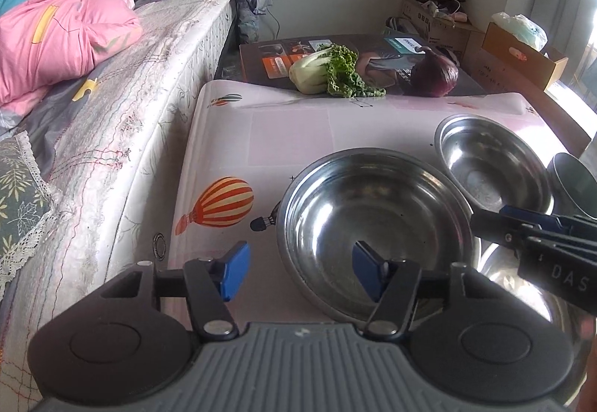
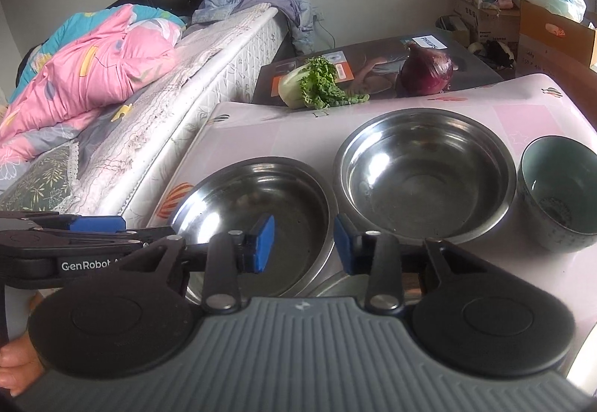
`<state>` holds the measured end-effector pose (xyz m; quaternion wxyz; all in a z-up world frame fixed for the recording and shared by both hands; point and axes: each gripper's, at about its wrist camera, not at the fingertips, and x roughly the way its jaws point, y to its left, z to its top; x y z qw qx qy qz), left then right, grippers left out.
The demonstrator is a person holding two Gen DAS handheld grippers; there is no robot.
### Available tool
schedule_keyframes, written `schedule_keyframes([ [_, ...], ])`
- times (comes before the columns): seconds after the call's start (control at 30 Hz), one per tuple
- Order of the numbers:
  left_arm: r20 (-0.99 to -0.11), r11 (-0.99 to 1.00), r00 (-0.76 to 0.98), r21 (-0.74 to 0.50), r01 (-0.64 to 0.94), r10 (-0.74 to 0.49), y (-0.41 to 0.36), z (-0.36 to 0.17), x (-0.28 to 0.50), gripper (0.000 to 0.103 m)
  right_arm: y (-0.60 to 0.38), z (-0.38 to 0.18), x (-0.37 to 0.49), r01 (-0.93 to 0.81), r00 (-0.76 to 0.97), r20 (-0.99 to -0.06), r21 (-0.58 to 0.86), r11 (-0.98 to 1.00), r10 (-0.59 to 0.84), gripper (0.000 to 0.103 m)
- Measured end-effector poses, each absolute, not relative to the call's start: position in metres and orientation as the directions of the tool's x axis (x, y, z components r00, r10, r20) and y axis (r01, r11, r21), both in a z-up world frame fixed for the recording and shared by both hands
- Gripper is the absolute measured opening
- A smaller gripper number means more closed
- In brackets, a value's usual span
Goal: Organize plates and bowls
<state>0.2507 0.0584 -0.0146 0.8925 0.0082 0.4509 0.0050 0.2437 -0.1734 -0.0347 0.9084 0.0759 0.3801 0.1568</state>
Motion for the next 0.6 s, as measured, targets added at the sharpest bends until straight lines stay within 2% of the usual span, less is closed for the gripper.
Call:
schedule_keyframes([
  [0.13,-0.822,0.999,0.568,0.048,0.002,0.038,0.056,-0.023,0.258,0.042,-0.169,-0.044,0.254,-0.232,0.643,-0.688,0.244,0.942,0.337,0.023],
  [0.23,-0.829,0.998,0.556,0.068,-0.01,0.062,0.06,-0.028,0.259,0.039,-0.167,-0.048,0.256,-0.244,0.632,-0.697,0.236,0.941,0.339,0.018],
  [0.37,-0.84,0.998,0.539,0.062,-0.03,0.068,0.071,-0.033,0.26,0.039,-0.159,-0.051,0.258,-0.268,0.615,-0.707,0.229,0.936,0.35,0.013],
  [0.6,-0.845,0.997,0.529,0.061,-0.053,0.08,0.087,-0.034,0.258,0.039,-0.14,-0.05,0.256,-0.324,0.59,-0.71,0.227,0.918,0.384,0.011],
])
